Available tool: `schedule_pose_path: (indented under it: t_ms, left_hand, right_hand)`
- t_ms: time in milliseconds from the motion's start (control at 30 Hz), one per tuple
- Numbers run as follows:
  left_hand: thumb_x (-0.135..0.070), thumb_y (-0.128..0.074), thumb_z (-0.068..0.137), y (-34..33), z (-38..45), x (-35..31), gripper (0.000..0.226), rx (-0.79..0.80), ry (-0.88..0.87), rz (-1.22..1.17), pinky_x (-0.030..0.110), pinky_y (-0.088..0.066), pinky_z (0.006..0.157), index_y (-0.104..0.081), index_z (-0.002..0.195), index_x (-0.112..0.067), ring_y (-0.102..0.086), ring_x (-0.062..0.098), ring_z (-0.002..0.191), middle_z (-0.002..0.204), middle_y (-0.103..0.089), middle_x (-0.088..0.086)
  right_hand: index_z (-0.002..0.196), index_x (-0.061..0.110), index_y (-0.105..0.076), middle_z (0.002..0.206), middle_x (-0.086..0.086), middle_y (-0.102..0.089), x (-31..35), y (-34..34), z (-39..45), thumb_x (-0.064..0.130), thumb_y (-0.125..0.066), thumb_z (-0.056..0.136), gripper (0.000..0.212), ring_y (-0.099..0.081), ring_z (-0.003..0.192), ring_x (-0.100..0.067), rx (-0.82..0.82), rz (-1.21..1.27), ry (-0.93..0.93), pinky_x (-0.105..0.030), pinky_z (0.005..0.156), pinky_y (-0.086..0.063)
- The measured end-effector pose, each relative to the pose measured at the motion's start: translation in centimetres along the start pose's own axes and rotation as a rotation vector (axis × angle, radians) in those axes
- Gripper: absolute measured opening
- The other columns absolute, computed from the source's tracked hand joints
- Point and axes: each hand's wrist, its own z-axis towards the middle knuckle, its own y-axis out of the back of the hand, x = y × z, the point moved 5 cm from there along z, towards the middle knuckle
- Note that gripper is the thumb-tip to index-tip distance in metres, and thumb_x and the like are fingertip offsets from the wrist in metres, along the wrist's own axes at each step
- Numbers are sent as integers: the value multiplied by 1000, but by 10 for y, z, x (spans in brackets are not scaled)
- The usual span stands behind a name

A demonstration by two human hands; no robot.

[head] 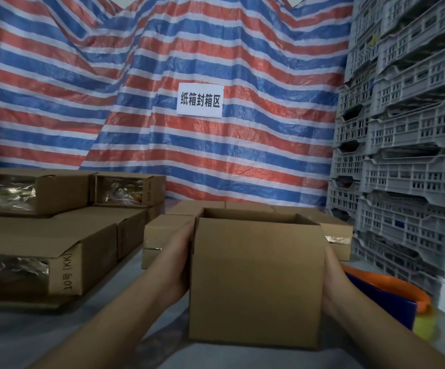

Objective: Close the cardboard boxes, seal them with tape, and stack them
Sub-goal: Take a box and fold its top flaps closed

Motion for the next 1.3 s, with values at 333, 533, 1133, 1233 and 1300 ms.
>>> schedule_pose_path:
  t_ms: [333,533,1133,1233,1300]
  left_hand:
    - [-33,-58,92,1,9,-29,17,-24,-239,206,37,-58,82,-74,97,-37,-71,16,93,95,-74,-10]
    - [-41,-62,88,4,13,-57,28,137,-104,486,31,-53,70,-70,107,-22,-72,15,88,97,-76,0]
    - [-57,-65,78,-1,8,-48,59,285,-72,532,45,-40,109,-56,130,-31,-62,20,115,121,-68,-1]
    - [-73,-60,71,-5,8,-40,61,128,-106,494,39,-50,95,-67,114,-30,-70,17,99,102,-75,-1]
    - [-70,-38,86,-8,9,-27,52,28,-85,397,31,-50,77,-78,84,-37,-73,13,81,80,-77,-6]
  right_hand:
    - [54,15,-72,50,-2,-65,4,-3,5,33,-46,99,55,-61,38,-15,-14,-23,-48,-22,35,-48]
    - [45,14,-72,54,-6,-67,4,-6,3,52,-55,85,58,-63,41,-17,-37,26,-106,-25,38,-50]
    - [40,13,-67,49,-2,-62,5,-9,-6,48,-49,96,68,-58,37,-14,-93,1,-171,-20,39,-48]
    - [43,13,-70,52,-3,-64,4,-8,-5,49,-51,95,66,-60,39,-15,-95,13,-173,-22,39,-50]
    - [45,13,-71,53,-5,-65,3,-7,-4,49,-50,95,66,-61,40,-16,-85,15,-173,-24,39,-49]
